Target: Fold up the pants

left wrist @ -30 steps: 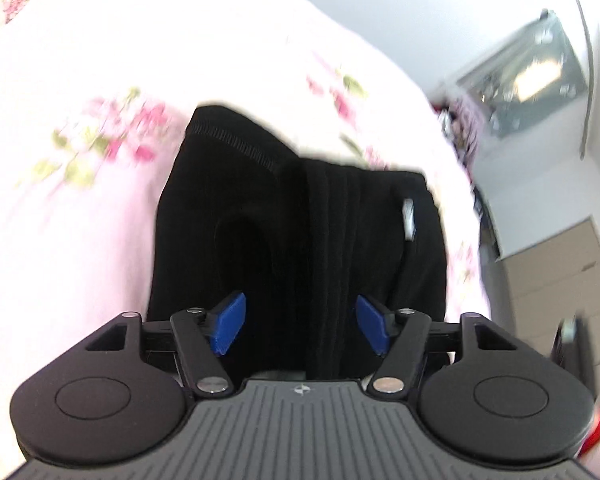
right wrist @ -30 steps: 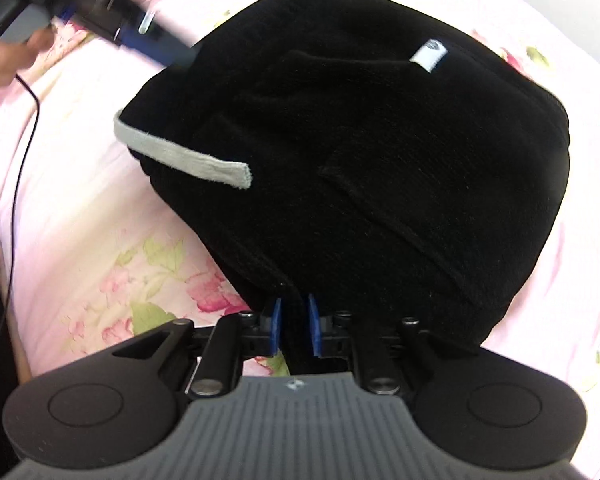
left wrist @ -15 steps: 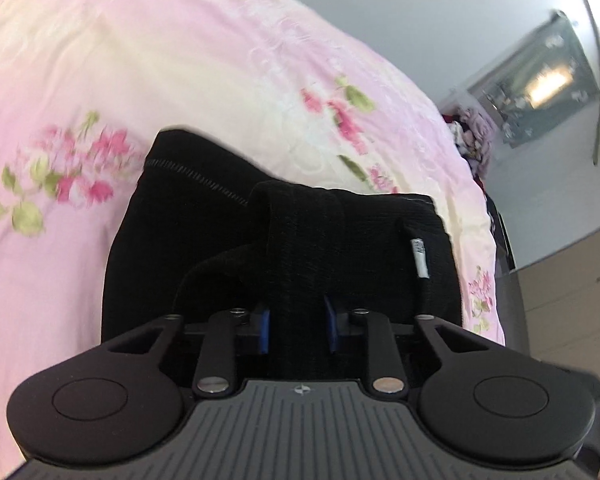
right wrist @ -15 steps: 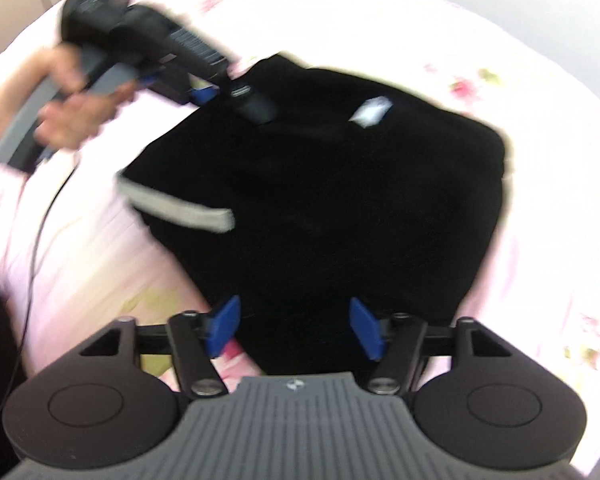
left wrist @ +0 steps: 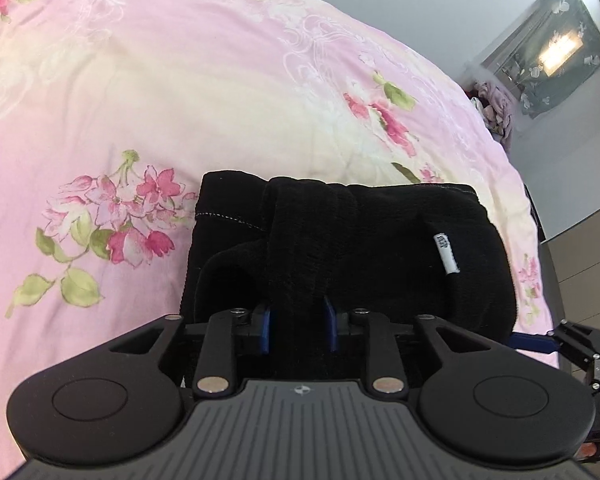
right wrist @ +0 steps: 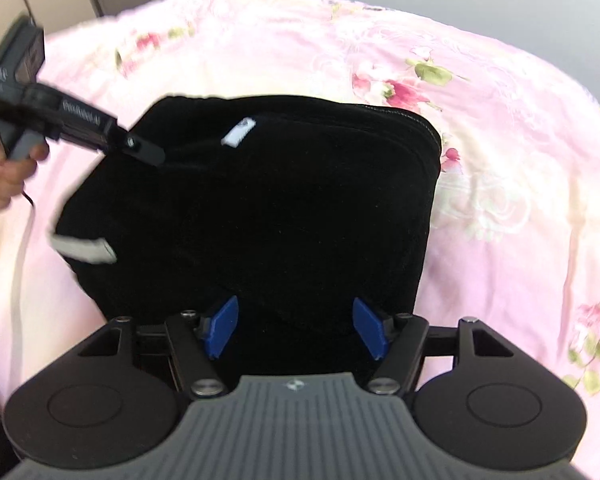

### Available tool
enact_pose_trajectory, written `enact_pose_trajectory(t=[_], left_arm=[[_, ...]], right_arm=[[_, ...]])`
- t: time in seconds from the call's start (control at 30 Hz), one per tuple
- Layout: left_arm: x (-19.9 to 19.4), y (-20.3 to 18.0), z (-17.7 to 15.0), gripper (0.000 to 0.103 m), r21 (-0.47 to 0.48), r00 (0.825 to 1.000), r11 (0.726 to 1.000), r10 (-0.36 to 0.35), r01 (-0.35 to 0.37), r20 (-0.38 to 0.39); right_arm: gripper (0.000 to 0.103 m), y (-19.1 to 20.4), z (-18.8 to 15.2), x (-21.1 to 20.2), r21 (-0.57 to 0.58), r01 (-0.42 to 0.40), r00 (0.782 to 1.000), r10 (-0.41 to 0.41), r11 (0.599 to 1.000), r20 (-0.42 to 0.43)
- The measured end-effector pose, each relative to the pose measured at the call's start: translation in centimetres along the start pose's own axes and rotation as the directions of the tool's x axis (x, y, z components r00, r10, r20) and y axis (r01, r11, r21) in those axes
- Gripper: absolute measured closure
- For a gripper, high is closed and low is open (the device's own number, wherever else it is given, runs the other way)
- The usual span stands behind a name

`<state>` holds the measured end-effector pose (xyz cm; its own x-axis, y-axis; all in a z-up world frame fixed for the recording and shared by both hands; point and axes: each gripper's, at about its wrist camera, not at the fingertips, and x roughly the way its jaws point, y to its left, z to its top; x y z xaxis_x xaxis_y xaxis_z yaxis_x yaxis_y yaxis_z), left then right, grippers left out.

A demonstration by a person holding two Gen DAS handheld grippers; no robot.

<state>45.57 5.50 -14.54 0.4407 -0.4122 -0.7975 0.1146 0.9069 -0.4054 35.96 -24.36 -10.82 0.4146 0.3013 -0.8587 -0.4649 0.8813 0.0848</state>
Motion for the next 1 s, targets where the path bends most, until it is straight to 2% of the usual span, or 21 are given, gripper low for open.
enact_pose_trajectory(t=[0.1, 0.2, 0.27, 0.3, 0.37, 0.43, 0.47, 0.57, 0.63, 0.67, 0.77, 0.87, 1.0], left_arm=[[0.8, 0.5, -0.3, 0.063, 0.015, 1.000, 1.000, -0.009, 0.009, 0.000], [0.6, 0.8, -0.3, 0.062, -0.009, 1.000, 1.000, -0.023, 0.023, -0.004], [-0.2, -0.1, -0.3, 0.058, 0.013, 1.000, 1.000, 0.003, -0.003, -0.001], [-0.7, -0.6, -0.3, 0.050, 0.022, 1.000, 0.999, 0.023, -0.023, 0.001], [-2.3, -1.7, -0.3, 0.046, 0.053, 0.998, 0.997, 0.059, -0.059, 0.013], [-4.4, -3.1, -0.8, 0.046, 0.104, 0.994, 0.990, 0.090, -0.096, 0.054], [-5.5, -3.7, -1.2, 0.046, 0.134, 0.994, 0.986, 0.090, -0.098, 0.067], [-8.2, -5.5, -3.0, 0.046, 0.201, 0.994, 0.975, 0.075, -0.091, 0.086], [-9.3, -6.5, -4.6, 0.056, 0.229, 0.991, 0.967, 0.088, -0.109, 0.101], [-9.5, -6.9, -5.4, 0.058, 0.241, 0.989, 0.962, 0.104, -0.126, 0.102], [-8.8, -7.2, -7.2, 0.065, 0.272, 0.981, 0.944, 0.171, -0.189, 0.089], [-7.6, -7.1, -8.2, 0.068, 0.300, 0.960, 0.912, 0.264, -0.279, 0.090], [-6.0, -6.0, -8.8, 0.069, 0.274, 0.957, 0.917, 0.281, -0.289, 0.068]], right_arm=[[0.030, 0.8, -0.4, 2.0, -0.086, 0.056, 0.997, -0.060, 0.995, -0.039], [0.027, 0.5, -0.6, 3.1, -0.064, 0.061, 0.996, -0.065, 0.996, -0.063], [0.027, 0.3, -0.3, 2.9, -0.035, 0.054, 0.996, -0.057, 0.998, -0.072], [0.028, 0.3, -0.2, 2.5, -0.034, 0.054, 0.996, -0.056, 0.998, -0.074], [0.029, 0.6, 0.6, 1.5, -0.043, 0.061, 0.995, -0.064, 0.997, -0.071], [0.033, 0.8, 0.7, 0.0, -0.027, 0.074, 0.996, -0.075, 0.997, -0.044], [0.037, 0.9, 0.5, -1.2, -0.009, 0.072, 0.997, -0.072, 0.997, -0.025], [0.042, 1.2, -0.3, -4.3, 0.033, 0.071, 0.997, -0.071, 0.997, 0.021], [0.055, 1.3, -1.2, -5.9, 0.050, 0.065, 0.997, -0.067, 0.997, 0.030], [0.061, 1.5, -1.7, -6.4, 0.063, 0.062, 0.997, -0.065, 0.996, 0.033], [0.063, 2.0, -3.3, -6.8, 0.085, 0.057, 0.998, -0.059, 0.995, 0.024], [0.064, 2.7, -5.0, -5.7, 0.064, 0.082, 0.996, -0.083, 0.995, 0.021], [0.064, 3.3, -6.1, -3.7, 0.039, 0.117, 0.993, -0.118, 0.992, 0.023]])
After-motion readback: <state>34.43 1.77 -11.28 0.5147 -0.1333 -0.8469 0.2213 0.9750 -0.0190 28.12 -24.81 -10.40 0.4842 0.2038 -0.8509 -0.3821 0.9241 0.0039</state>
